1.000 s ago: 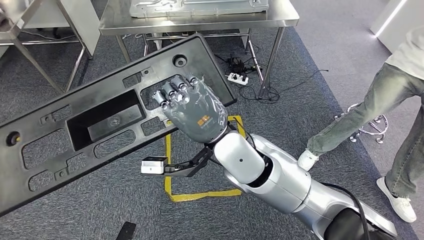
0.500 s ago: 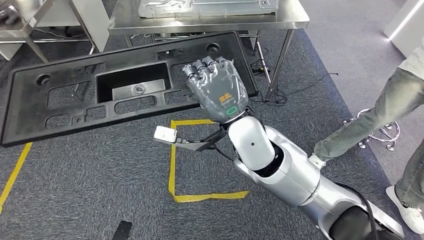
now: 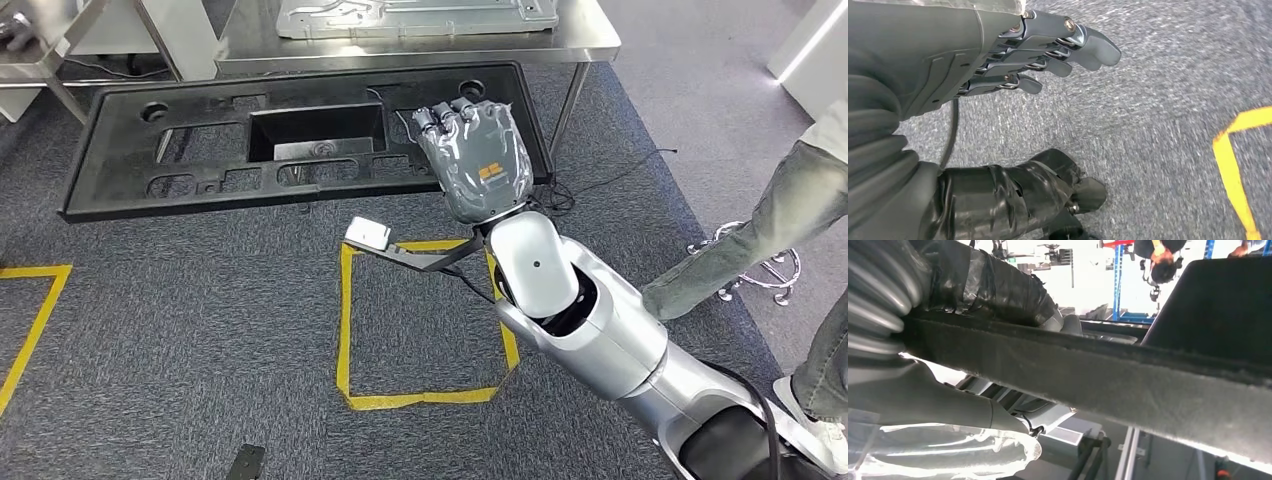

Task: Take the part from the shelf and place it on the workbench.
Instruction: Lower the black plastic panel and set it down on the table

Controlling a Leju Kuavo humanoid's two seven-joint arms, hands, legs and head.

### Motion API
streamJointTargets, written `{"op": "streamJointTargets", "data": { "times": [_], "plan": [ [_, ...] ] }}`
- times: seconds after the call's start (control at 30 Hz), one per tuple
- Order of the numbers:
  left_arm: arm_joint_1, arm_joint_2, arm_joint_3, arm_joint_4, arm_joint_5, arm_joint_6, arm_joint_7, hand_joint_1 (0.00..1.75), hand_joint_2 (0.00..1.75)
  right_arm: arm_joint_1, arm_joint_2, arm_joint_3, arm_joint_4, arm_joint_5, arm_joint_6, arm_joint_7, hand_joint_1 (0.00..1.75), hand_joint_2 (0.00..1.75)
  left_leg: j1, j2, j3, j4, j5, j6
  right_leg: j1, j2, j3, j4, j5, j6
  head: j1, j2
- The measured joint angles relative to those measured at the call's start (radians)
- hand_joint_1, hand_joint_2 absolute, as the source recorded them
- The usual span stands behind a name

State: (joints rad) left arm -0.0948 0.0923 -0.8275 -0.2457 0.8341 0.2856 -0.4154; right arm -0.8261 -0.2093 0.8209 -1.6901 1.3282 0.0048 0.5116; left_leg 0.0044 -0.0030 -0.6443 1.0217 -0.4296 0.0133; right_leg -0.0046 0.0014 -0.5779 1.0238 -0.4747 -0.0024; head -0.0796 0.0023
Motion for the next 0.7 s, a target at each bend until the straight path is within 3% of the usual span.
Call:
{"op": "streamJointTargets", "data": {
  "times": [0.07, 0.1, 0.2, 0.23, 0.27, 0.3, 0.37, 0.4, 0.43, 0.53, 0.6, 0.63, 0.7],
  "plan": [
    [0.002, 0.0, 0.0, 0.0, 0.0, -0.001, 0.0, 0.0, 1.75, -0.003, -0.007, 0.0, -0.004, -0.001, 0.007, 0.0, 1.75, 1.75, 0.004, -0.002, 0.013, -0.011, -0.002, 0.011, -0.001, -0.001, 0.0, 0.011, -0.012, 0.011, 0.002, 0.0],
    [0.001, 0.0, 0.0, 0.0, 0.0, -0.001, 0.0, 0.0, 1.75, -0.005, -0.011, 0.0, -0.006, -0.001, 0.01, 0.0, 1.75, 1.75, 0.006, -0.002, 0.021, -0.017, -0.004, 0.017, -0.001, 0.0, -0.014, 0.043, -0.028, 0.015, 0.004, 0.0],
    [0.0, 0.001, 0.0, 0.0, -0.001, -0.001, -0.001, 0.0, 1.75, -0.009, -0.018, 0.0, -0.009, -0.001, 0.014, 0.0, 1.75, 1.75, 0.006, -0.003, 0.038, -0.02, -0.018, 0.032, -0.004, 0.0, -0.121, 0.231, -0.094, 0.02, 0.01, 0.0],
    [0.0, 0.001, 0.0, 0.0, -0.001, -0.001, 0.0, 0.0, 1.75, -0.008, -0.021, 0.0, -0.009, -0.001, 0.014, 0.0, 1.75, 1.75, 0.005, -0.005, 0.043, -0.019, -0.023, 0.033, -0.005, 0.0, -0.154, 0.276, -0.098, 0.022, 0.01, 0.0],
    [0.001, 0.001, 0.0, 0.0, -0.001, -0.001, 0.0, 0.0, 1.75, -0.007, -0.023, 0.0, -0.009, -0.001, 0.015, 0.0, 1.75, 1.75, 0.005, -0.006, 0.05, -0.018, -0.03, 0.032, -0.006, 0.0, -0.17, 0.286, -0.08, 0.023, 0.01, 0.0],
    [0.002, 0.001, 0.0, 0.0, -0.001, -0.001, 0.0, 0.0, 1.75, -0.007, -0.025, 0.0, -0.009, -0.001, 0.017, 0.0, 1.75, 1.75, 0.005, -0.009, 0.059, -0.016, -0.037, 0.031, -0.007, 0.0, -0.166, 0.256, -0.044, 0.024, 0.011, 0.0],
    [0.002, 0.0, 0.0, 0.0, -0.001, -0.001, 0.001, 0.0, 1.75, -0.008, -0.029, 0.0, -0.01, -0.001, 0.019, -0.001, 1.75, 1.75, 0.005, -0.013, 0.076, -0.012, -0.055, 0.025, -0.009, 0.001, -0.12, 0.129, 0.041, 0.022, 0.012, 0.0],
    [0.001, 0.0, 0.0, 0.0, -0.001, -0.001, 0.001, 0.0, 1.75, -0.009, -0.031, 0.0, -0.011, -0.001, 0.019, -0.001, 1.75, 1.75, 0.004, -0.015, 0.08, -0.007, -0.064, 0.02, -0.008, 0.002, -0.095, 0.071, 0.06, 0.02, 0.013, 0.0],
    [-0.001, 0.0, 0.0, 0.0, -0.001, -0.002, 0.001, 0.0, 1.75, -0.01, -0.032, 0.0, -0.013, -0.001, 0.019, 0.0, 1.75, 1.75, 0.002, -0.016, 0.081, -0.005, -0.07, 0.015, -0.007, 0.003, -0.079, 0.036, 0.065, 0.016, 0.013, 0.0],
    [-0.003, 0.001, 0.0, 0.0, -0.001, -0.006, 0.002, 0.0, 1.75, -0.011, -0.034, 0.0, -0.019, 0.0, 0.019, 0.0, 1.75, 1.75, 0.001, -0.016, 0.086, -0.005, -0.081, -0.003, -0.005, 0.004, -0.062, 0.016, 0.045, 0.001, 0.012, 0.0],
    [-0.003, 0.002, 0.0, 0.0, -0.002, -0.01, 0.001, 0.0, 1.75, -0.01, -0.036, 0.0, -0.022, 0.002, 0.019, 0.0, 1.75, 1.75, 0.001, -0.009, 0.072, 0.039, -0.095, -0.017, -0.011, 0.002, -0.039, 0.007, 0.034, -0.011, 0.01, 0.0],
    [-0.005, 0.002, 0.0, 0.0, -0.002, -0.011, 0.001, 0.0, 1.75, -0.009, -0.037, 0.0, -0.024, 0.002, 0.02, 0.0, 1.75, 1.75, 0.003, -0.006, 0.044, 0.089, -0.108, -0.023, -0.013, 0.001, -0.025, 0.003, 0.027, -0.016, 0.008, 0.0],
    [-0.007, 0.001, 0.0, 0.0, -0.002, -0.011, 0.001, 0.0, 1.75, -0.01, -0.037, 0.0, -0.027, 0.003, 0.021, 0.0, 1.75, 1.75, 0.006, -0.003, -0.046, 0.219, -0.139, -0.029, -0.013, -0.001, -0.003, 0.001, 0.009, -0.021, 0.004, 0.0]
  ]
}}
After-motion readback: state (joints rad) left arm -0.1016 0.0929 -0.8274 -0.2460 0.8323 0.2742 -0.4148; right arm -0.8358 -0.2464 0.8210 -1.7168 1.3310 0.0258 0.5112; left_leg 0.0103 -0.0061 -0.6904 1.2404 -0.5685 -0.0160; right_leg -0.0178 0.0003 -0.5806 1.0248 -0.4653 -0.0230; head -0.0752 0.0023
